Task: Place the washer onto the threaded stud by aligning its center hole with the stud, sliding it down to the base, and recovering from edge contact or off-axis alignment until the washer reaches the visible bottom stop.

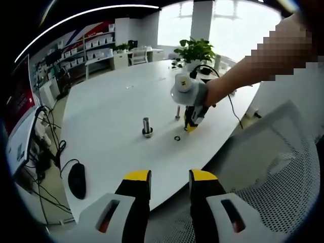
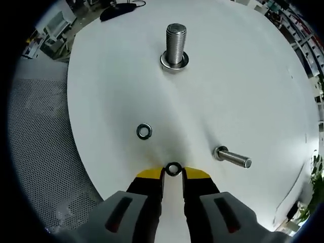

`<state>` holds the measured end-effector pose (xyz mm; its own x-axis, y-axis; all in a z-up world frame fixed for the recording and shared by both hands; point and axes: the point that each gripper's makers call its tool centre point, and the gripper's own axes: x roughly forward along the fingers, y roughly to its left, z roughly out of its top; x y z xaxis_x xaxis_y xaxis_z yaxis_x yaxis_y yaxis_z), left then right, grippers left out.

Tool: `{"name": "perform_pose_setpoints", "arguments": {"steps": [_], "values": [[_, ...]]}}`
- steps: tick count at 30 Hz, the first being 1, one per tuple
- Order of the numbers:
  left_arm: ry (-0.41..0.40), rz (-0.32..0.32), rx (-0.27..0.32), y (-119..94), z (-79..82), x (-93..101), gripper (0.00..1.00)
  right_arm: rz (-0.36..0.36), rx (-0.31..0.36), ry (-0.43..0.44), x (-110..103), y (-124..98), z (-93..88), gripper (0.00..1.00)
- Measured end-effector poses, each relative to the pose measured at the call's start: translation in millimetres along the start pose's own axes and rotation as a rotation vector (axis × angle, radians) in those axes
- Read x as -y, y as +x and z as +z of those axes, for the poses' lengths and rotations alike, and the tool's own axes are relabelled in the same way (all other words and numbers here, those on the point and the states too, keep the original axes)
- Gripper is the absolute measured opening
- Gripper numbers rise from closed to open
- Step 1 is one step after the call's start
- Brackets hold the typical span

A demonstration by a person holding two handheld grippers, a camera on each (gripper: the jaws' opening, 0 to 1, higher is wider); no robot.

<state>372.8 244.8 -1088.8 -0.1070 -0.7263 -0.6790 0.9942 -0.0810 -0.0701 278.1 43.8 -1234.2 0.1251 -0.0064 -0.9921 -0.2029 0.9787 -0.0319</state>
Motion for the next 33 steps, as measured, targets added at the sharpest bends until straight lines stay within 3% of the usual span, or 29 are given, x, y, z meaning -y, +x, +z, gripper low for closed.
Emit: {"name": "perform_pose_setpoints", "arguments": {"steps": [7,17,23,33], "values": [[-0.004,0.002,-0.011,1.4,-1.5,-0.9,0.28,0.003,0.037,0.031,-0.1,2.6,0.1,0.16],[-0.009,0.010,-0.013,0.6,-1.7,-2.2,0.28,-0.006,0.002,0.032,3.4,6.7,0.1,0.15],[-0.014,0.019,-0.012,0.5,-2.3,-4.5,0.28,-0.050,0.031,0.025,7.2,9.9,3.6,0.15],[-0.009,0.022,-0.016,2.6,-2.7,-4.5,0.28,-0.056,0.077,0.071,7.5,8.5,3.0,0.14]]}}
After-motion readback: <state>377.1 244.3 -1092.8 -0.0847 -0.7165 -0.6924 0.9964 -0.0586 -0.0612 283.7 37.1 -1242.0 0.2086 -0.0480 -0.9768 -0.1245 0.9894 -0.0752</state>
